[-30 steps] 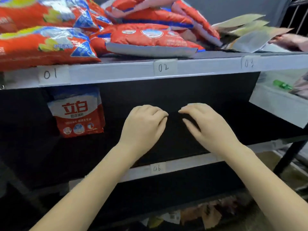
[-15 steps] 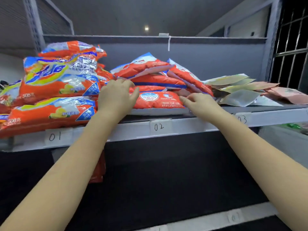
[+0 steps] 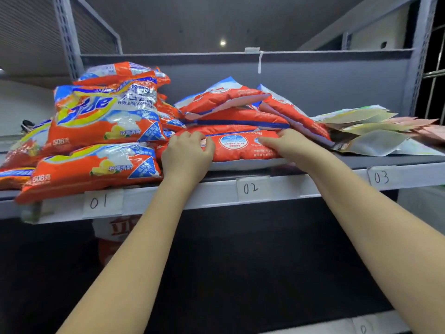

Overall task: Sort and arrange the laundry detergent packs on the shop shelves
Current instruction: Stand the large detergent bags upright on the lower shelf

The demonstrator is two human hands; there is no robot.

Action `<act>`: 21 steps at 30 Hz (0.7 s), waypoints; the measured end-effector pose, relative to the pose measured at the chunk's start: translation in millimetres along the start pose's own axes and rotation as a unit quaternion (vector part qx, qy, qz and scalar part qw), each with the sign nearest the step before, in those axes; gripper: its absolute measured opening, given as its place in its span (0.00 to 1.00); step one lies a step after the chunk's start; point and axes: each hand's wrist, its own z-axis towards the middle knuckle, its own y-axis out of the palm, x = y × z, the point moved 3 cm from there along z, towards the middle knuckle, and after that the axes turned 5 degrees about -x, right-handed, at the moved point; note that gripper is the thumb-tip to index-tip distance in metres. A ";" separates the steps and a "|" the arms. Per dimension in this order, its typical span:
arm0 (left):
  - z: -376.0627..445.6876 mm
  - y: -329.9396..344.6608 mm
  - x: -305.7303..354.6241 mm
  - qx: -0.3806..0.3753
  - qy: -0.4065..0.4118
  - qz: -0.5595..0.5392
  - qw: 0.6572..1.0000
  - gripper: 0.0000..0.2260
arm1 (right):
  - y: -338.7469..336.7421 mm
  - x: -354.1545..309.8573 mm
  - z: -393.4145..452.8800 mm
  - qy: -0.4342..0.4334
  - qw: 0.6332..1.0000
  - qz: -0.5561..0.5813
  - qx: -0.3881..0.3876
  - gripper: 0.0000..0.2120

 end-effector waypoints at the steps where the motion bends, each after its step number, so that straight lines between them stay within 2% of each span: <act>1: -1.0 -1.7 1.1 -0.004 -0.003 0.000 1.000 0.17 | 0.1 -3.4 -3.9 0.006 1.000 -0.001 0.010 0.31; 6: -3.2 -12.5 -2.3 -0.058 -0.016 -0.086 0.995 0.16 | -4.1 -18.6 -13.2 -0.023 0.997 0.061 0.037 0.09; 10: -14.0 -25.6 -9.5 -0.109 -0.034 -0.206 0.972 0.16 | -7.5 -30.3 -22.8 -0.033 0.993 0.103 0.035 0.12; 14: -22.6 -36.2 -13.3 -0.170 -0.062 -0.275 0.944 0.18 | -12.0 -30.2 -42.3 -0.045 0.990 0.127 0.042 0.05; 16: -32.7 -41.1 -12.7 -0.192 -0.089 -0.353 0.911 0.15 | -14.7 -26.0 -55.5 -0.050 0.988 0.137 0.049 0.06; 19: -46.9 -44.9 -14.6 -0.219 -0.116 -0.478 0.843 0.10 | -18.5 -22.1 -79.2 -0.064 0.983 0.166 0.052 0.06; 21: -61.1 -49.1 -11.6 -0.204 -0.129 -0.540 0.807 0.08 | -19.8 -15.1 -93.3 -0.074 0.979 0.178 0.061 0.06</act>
